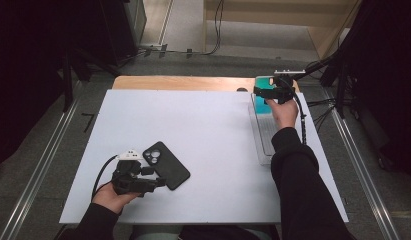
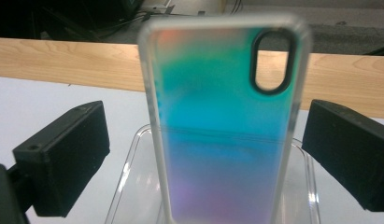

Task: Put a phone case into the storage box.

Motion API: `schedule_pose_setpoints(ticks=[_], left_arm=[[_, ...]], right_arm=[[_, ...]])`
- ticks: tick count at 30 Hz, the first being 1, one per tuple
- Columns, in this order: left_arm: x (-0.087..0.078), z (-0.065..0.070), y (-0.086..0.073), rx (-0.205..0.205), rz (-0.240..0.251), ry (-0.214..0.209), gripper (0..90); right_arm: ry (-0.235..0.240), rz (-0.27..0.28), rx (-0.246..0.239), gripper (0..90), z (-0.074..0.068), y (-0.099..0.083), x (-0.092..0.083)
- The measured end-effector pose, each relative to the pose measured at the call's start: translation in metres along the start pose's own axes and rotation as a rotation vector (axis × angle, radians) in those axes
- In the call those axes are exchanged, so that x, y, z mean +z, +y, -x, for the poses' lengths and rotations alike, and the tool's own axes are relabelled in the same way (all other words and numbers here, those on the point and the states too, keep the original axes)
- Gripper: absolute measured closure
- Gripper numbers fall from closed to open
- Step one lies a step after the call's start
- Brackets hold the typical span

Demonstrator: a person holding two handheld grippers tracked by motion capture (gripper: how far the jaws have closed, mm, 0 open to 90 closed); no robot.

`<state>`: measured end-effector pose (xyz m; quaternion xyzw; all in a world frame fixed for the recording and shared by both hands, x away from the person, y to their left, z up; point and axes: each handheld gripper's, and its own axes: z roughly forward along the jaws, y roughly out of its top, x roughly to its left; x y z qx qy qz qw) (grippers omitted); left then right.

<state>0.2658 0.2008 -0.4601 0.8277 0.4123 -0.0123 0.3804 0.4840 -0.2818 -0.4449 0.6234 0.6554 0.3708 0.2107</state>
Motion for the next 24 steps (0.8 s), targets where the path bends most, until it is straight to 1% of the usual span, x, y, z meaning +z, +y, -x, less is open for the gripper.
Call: schedule_pose_setpoints(ticks=[2, 4, 7, 11, 15, 17, 20, 24], left_arm=[[0.000, -0.001, 0.000, -0.009, 0.005, -0.001, 29.4], [-0.001, -0.001, 0.000, -0.008, 0.007, -0.001, 29.4], [-0.001, -0.002, 0.001, -0.009, 0.009, 0.001, 29.4], [-0.001, -0.002, 0.003, -0.005, 0.010, 0.000, 29.5], [-0.001, -0.002, 0.005, -0.007, 0.015, -0.001, 29.4], [-0.001, -0.002, 0.006, -0.002, 0.013, -0.001, 29.4], [0.001, -0.002, 0.007, -0.001, 0.012, -0.003, 29.4], [0.001, -0.004, 0.009, 0.000, 0.014, -0.005, 29.4]], right_arm=[[0.011, -0.004, 0.004, 0.0, 0.001, 0.001, -0.006], [0.009, -0.003, -0.004, 0.0, 0.000, 0.002, -0.013], [0.019, -0.011, -0.014, 0.0, 0.000, 0.003, -0.023], [0.027, -0.001, -0.016, 0.0, -0.001, 0.004, -0.040], [0.030, -0.016, -0.032, 0.0, -0.002, 0.005, -0.053], [0.038, -0.012, -0.045, 0.0, -0.002, 0.005, -0.060], [0.051, -0.027, -0.046, 0.0, -0.004, 0.002, -0.068], [0.080, -0.045, -0.067, 0.0, -0.008, -0.005, -0.076]])
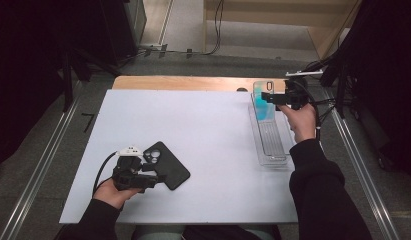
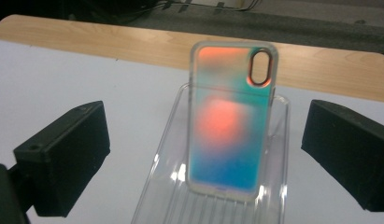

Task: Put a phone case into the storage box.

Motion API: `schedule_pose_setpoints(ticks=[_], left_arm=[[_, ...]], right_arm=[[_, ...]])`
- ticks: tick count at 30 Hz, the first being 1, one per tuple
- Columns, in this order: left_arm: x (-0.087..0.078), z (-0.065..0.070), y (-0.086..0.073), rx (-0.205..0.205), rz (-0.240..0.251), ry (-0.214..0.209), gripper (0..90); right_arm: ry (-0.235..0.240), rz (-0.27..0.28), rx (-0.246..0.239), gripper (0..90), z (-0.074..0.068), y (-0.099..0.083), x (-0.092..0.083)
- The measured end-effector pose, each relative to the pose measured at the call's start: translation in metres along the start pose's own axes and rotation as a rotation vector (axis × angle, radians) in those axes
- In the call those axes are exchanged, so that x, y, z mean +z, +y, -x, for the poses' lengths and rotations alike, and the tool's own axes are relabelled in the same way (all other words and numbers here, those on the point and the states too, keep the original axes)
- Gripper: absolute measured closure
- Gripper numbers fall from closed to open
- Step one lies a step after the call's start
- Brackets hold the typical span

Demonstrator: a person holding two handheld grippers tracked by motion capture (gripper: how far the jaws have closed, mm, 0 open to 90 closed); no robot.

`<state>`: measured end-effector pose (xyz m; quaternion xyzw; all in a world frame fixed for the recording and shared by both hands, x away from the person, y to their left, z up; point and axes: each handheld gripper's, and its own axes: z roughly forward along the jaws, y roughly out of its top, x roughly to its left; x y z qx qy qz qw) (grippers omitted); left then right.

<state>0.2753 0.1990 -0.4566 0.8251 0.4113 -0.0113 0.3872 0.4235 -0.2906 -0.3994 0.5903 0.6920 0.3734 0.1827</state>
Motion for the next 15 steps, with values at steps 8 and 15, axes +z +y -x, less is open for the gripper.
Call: schedule_pose_setpoints(ticks=[8, 15], left_arm=[[0.002, -0.001, 0.004, 0.009, -0.005, -0.007, 29.4], [0.002, -0.004, 0.006, 0.013, -0.005, -0.018, 29.3]], right_arm=[[0.068, -0.029, -0.031, 0.0, -0.013, -0.017, -0.007], [0.150, -0.041, -0.068, 0.4, -0.031, -0.033, -0.011]])
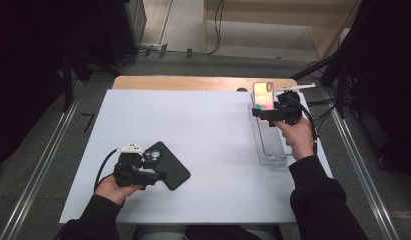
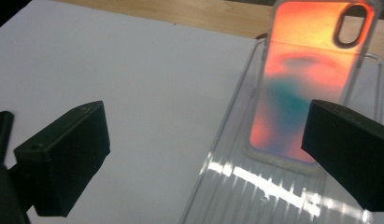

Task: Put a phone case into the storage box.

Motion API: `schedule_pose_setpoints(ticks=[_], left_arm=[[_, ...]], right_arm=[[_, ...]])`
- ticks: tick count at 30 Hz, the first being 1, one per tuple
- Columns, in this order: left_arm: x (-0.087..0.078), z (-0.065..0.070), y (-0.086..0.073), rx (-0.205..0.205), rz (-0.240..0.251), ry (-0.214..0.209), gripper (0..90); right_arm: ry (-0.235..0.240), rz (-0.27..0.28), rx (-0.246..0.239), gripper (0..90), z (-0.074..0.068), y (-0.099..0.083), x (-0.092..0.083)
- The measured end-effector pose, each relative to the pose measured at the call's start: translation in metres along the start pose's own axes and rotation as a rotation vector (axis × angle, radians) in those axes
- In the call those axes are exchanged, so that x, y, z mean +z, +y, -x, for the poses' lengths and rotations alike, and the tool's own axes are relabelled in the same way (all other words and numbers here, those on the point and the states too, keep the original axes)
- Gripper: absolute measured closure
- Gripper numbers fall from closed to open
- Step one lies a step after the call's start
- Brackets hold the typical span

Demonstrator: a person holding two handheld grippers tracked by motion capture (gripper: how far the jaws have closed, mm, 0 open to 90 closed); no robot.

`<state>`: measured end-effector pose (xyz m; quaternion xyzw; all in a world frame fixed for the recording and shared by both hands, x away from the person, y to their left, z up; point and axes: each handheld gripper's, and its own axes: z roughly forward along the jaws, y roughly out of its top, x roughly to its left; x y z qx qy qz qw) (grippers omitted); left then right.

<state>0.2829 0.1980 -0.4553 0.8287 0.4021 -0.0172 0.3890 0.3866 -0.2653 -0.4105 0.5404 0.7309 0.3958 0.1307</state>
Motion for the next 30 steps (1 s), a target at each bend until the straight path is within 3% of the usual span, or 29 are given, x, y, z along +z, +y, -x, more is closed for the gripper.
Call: schedule_pose_setpoints(ticks=[5, 8, 19, 21, 30], left_arm=[[0.000, -0.001, 0.000, 0.006, -0.003, -0.009, 29.3], [0.000, -0.001, 0.001, 0.009, -0.008, -0.014, 27.9], [-0.002, -0.002, 0.002, 0.021, 0.003, -0.029, 27.8], [-0.002, -0.002, 0.002, 0.022, 0.005, -0.029, 27.9], [-0.004, -0.004, 0.002, 0.022, 0.006, -0.030, 27.8]], right_arm=[[0.053, 0.017, -0.035, 5.2, -0.015, -0.010, -0.003], [0.071, 0.022, -0.056, 14.7, -0.022, -0.014, -0.005], [0.165, -0.002, -0.121, 15.4, -0.047, -0.039, -0.017], [0.175, 0.000, -0.136, 19.7, -0.050, -0.043, -0.021], [0.248, -0.015, -0.156, 21.7, -0.066, -0.064, -0.034]])
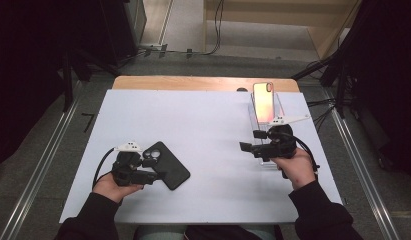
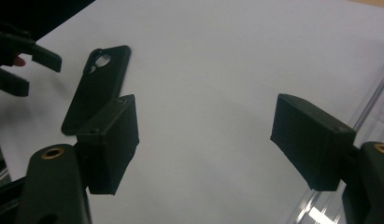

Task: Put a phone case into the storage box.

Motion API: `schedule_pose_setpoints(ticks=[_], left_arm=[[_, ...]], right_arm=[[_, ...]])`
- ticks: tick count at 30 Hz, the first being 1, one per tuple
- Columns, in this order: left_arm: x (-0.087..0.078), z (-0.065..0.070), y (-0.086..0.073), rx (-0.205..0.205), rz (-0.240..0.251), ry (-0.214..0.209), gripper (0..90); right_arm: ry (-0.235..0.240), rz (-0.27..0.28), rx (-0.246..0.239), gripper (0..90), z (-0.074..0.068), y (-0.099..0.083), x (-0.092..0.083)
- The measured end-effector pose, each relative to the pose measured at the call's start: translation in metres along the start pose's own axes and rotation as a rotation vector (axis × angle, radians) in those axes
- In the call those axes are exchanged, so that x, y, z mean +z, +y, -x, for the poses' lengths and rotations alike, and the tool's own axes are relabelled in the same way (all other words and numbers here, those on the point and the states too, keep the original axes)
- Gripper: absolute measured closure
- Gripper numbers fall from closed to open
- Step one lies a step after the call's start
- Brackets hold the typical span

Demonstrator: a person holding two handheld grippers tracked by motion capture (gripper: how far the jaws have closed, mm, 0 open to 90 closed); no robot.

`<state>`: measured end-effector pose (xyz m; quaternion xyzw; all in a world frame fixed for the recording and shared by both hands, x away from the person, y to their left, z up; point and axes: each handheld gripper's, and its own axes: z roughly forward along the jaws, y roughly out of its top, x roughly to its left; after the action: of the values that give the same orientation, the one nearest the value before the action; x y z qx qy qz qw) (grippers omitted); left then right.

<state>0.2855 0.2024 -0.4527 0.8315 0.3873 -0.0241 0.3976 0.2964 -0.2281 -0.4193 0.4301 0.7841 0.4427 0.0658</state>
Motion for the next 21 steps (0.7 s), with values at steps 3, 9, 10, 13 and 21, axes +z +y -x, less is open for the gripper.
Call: schedule_pose_setpoints(ticks=[3, 9, 10, 13, 21], left_arm=[[0.000, 0.000, 0.000, 0.001, 0.001, -0.005, 27.8], [0.001, 0.001, 0.000, 0.007, -0.002, -0.010, 27.8], [0.000, 0.001, 0.000, 0.007, -0.003, -0.016, 27.8], [-0.001, 0.002, 0.000, 0.018, 0.001, -0.035, 27.9], [0.000, 0.004, 0.000, 0.016, 0.002, -0.040, 27.8]], right_arm=[[0.022, -0.012, -0.010, 22.3, -0.005, -0.006, -0.001], [0.061, -0.040, -0.048, 22.6, -0.015, -0.017, -0.004], [0.065, -0.037, -0.059, 22.6, -0.016, -0.020, -0.005], [0.102, -0.044, -0.065, 22.7, -0.018, -0.027, -0.006], [0.132, -0.064, -0.074, 22.6, -0.019, -0.048, -0.007]])
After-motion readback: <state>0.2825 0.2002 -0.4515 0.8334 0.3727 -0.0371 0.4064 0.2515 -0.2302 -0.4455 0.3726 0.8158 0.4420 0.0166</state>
